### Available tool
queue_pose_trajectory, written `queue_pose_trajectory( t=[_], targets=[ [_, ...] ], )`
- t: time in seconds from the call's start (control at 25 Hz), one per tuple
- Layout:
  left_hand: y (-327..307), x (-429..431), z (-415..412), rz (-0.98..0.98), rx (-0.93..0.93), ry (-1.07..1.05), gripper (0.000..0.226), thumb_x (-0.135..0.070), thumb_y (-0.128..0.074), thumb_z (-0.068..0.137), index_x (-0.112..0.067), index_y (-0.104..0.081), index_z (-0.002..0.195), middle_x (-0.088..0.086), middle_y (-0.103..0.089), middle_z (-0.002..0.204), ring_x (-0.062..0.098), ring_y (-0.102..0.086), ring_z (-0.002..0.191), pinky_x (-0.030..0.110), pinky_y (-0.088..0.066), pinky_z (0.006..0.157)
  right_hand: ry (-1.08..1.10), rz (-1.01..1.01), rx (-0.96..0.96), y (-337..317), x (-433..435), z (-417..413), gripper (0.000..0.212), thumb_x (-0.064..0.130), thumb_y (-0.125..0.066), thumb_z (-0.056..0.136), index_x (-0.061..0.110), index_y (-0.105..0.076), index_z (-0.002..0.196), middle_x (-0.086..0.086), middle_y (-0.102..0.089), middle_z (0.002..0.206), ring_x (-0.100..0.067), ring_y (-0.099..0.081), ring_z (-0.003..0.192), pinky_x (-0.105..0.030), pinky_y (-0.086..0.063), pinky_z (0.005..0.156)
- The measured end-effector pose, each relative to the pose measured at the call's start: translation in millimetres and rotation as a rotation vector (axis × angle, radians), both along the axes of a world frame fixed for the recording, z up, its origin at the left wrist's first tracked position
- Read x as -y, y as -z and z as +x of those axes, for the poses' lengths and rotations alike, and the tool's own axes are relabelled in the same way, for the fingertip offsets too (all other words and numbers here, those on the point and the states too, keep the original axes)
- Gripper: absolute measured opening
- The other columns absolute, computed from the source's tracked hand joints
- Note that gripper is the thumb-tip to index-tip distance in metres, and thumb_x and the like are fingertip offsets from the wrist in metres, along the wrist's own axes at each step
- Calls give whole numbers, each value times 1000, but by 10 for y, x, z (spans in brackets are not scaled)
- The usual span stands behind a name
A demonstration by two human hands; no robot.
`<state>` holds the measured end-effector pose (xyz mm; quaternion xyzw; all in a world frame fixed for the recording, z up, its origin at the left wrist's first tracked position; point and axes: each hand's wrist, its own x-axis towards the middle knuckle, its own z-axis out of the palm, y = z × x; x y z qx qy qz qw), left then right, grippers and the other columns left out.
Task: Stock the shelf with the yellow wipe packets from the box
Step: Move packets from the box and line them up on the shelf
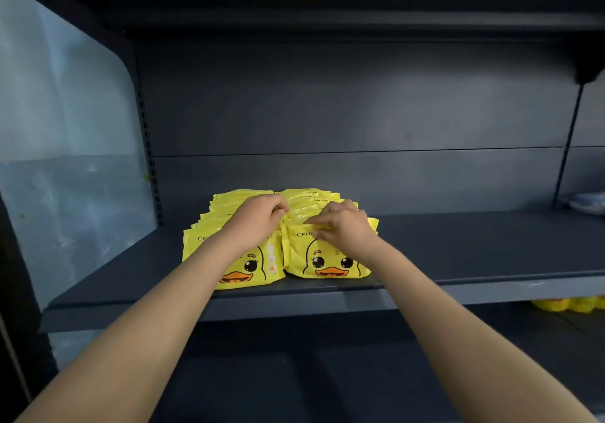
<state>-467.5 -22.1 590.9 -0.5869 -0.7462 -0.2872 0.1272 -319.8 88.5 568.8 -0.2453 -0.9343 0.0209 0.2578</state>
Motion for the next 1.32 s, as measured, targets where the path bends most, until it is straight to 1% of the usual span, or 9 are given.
queue_pose_trajectory(
  t=[0.16,0.28,0.36,0.44,0.56,0.64,0.92,1.12,1.32],
  targets=[
    [110,79,44,-58,-72,49,29,-22,-46,96,-14,-54,123,0,-54,128,14,-48,118,24,-36,96,45,86,-97,51,16,22,40,41,-61,86,32,-59,125,7,-54,126,-18,-35,124,-34,-27,96],
    [141,133,120,-61,-164,46,44,-33,-45,96,-17,-40,137,-3,-39,140,13,-35,130,26,-30,105,38,174,-156,51,-21,172,49,43,-65,83,25,-57,128,3,-54,129,-20,-39,125,-37,-29,99],
    [188,152,198,-60,-290,50,58,-40,-45,95,-15,-27,144,-1,-28,148,14,-27,136,26,-24,110,28,267,-186,91,-78,306,58,43,-69,79,19,-56,130,-3,-55,129,-26,-45,124,-41,-33,99],
    [253,116,300,-92,-408,32,74,-47,-46,92,-13,-11,148,3,-14,155,17,-15,142,27,-15,115,51,279,-84,142,-131,439,74,50,-68,77,19,-44,139,-5,-46,140,-27,-38,132,-42,-31,105],
    [365,-77,430,-187,-563,4,97,-57,-47,87,-7,10,147,12,6,157,24,2,145,33,1,117,94,219,130,250,-228,524,97,62,-63,74,25,-14,150,0,-18,156,-21,-16,143,-37,-20,114],
    [447,-229,468,-233,-635,-30,108,-61,-49,83,-3,18,144,16,11,156,27,6,145,37,6,116,93,196,177,279,-274,522,102,62,-64,73,27,-8,150,1,-12,157,-21,-14,144,-35,-21,114],
    [534,-601,383,-278,-691,-215,122,-65,-54,75,2,25,140,21,-4,153,35,-8,143,40,0,117,36,148,168,300,-499,300,98,49,-67,78,22,-7,150,0,-13,155,-22,-11,143,-35,-34,108],
    [512,-874,365,-336,-714,-307,123,-65,-56,73,-1,24,141,21,-13,150,35,-14,141,40,-3,117,32,112,189,282,-765,181,104,47,-68,77,21,1,151,-3,-14,155,-24,-12,142,-37,-33,108],
    [434,-990,319,-386,-729,-332,126,-69,-57,70,-3,24,142,19,-19,146,35,-20,139,40,-5,117,5,102,174,230,-848,127,106,44,-70,77,19,0,151,-6,-17,153,-25,-17,140,-34,-28,109]
  ],
)
